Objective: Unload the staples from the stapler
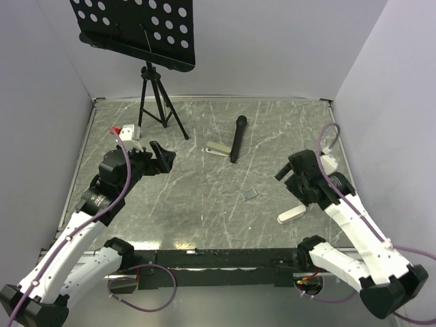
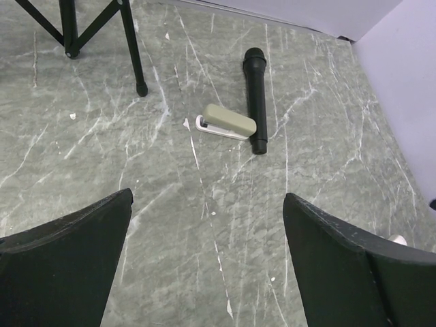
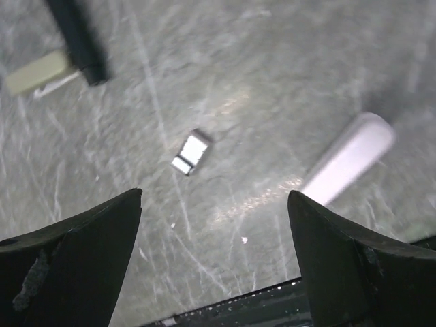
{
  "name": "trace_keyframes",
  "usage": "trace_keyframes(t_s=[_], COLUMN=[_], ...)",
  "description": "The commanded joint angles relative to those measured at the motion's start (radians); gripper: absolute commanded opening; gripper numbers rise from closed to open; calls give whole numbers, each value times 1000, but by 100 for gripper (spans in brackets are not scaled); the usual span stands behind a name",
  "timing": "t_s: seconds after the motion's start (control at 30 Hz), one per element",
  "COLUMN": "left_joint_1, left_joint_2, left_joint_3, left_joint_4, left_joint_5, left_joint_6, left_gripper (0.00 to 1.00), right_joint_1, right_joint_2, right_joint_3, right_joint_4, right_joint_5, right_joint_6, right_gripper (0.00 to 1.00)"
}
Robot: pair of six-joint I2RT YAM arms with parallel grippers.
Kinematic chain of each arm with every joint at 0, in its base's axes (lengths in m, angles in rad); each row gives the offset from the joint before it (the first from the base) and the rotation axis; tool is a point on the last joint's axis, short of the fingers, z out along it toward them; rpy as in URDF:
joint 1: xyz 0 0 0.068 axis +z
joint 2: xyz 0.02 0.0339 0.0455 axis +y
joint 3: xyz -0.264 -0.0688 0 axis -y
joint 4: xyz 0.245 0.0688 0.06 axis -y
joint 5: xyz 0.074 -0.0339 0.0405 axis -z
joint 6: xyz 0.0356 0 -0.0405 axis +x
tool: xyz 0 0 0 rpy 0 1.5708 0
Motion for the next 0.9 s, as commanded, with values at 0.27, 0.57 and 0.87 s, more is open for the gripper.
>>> trace_keyframes(t_s=[0.27, 0.57, 0.87], left_joint_1=[-3, -3, -2], left_joint_2=[20, 127, 60], left_joint_3=[21, 107, 61], left_joint_4=[20, -131, -78], left_joint_5=[10, -27, -3], left_joint_6=[-6, 8, 8], left_gripper=[95, 96, 96], right_joint_1=[-132, -319, -368], right_joint_2=[-66, 160, 269], right_joint_3=[-157, -197, -222], right_joint_4=[-114, -83, -50], right_joint_5=[127, 30, 85], right_joint_6=[135, 64, 115], right_gripper=[91, 89, 89])
